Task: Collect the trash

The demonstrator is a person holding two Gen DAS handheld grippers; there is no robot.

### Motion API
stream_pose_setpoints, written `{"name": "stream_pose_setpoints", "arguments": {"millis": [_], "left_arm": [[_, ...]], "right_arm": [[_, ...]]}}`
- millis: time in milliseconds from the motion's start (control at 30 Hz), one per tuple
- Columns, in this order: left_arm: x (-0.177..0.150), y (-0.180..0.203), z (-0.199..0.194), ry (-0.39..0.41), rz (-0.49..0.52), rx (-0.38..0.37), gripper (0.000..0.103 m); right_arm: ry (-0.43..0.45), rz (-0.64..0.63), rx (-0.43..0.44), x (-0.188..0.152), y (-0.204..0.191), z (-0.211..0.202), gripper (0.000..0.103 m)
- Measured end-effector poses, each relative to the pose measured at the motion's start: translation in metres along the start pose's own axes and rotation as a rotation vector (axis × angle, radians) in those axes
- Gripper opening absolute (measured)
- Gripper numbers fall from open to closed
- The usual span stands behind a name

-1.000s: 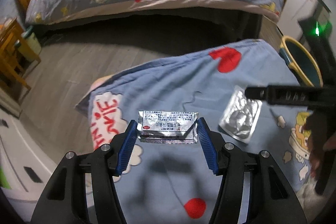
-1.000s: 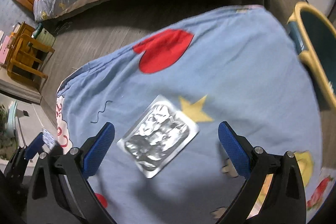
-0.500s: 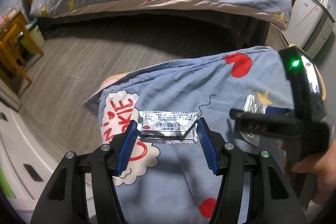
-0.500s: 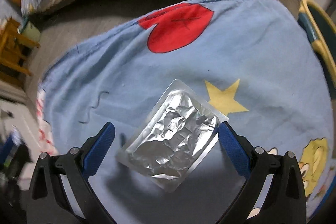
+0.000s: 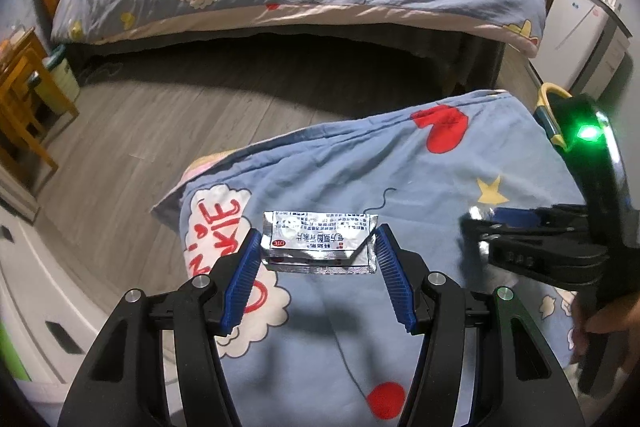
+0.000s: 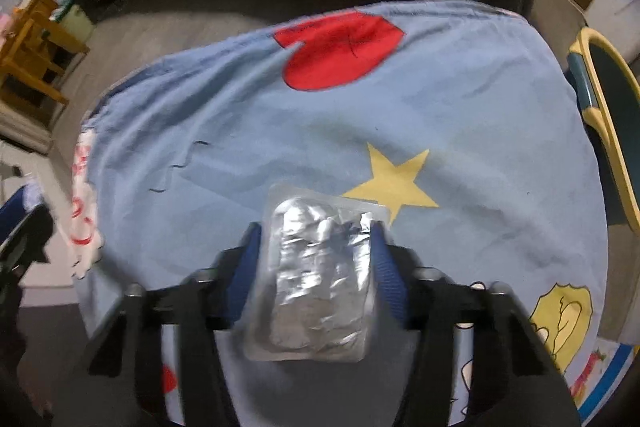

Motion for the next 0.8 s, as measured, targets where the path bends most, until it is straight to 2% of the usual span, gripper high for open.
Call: {"name": "stream_pose_setpoints", "arguments": {"millis": [167, 333, 467, 600, 733, 800], "left_arm": [[0.005, 0.009, -0.001, 0.005, 0.018, 0.001, 0.059], [0.011, 0.021, -0.003, 0.018, 0.04, -0.007, 0.059], [0.016, 0.033, -0.003, 0.022, 0.057, -0.014, 0.059], [0.02, 0.047, -0.001, 0.019, 0.088, -0.017, 0.059], [0.022, 0.059, 0.002, 0.013, 0.121, -0.011, 0.059], [0.021, 0.064, 0.003, 0.013, 0.134, -0.011, 0.059]], "right_arm": [[-0.002, -0.033, 0.028, -0.007, 0.01, -0.019, 0.028], [0.04, -0.044, 0.016, -0.004, 0.036, -0.047, 0.009], [0.046, 0.009, 0.016, 0.002, 0.065, -0.048, 0.009], [0.01, 0.04, 0.098, 0.001, 0.077, -0.041, 0.009], [-0.004, 0.034, 0.178, 0.003, 0.07, -0.042, 0.009], [-0.005, -0.001, 0.159, 0.002, 0.061, -0.043, 0.009]]}}
Point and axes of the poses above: each gripper's, at about its wrist camera, not at the fingertips, and z roughly the way its jaws point, y to its right, x to its top, the point moved 6 cm from there along z, roughly the way its jaws point, and after that the axes turned 8 degrees about z, right-handed, at the moved point
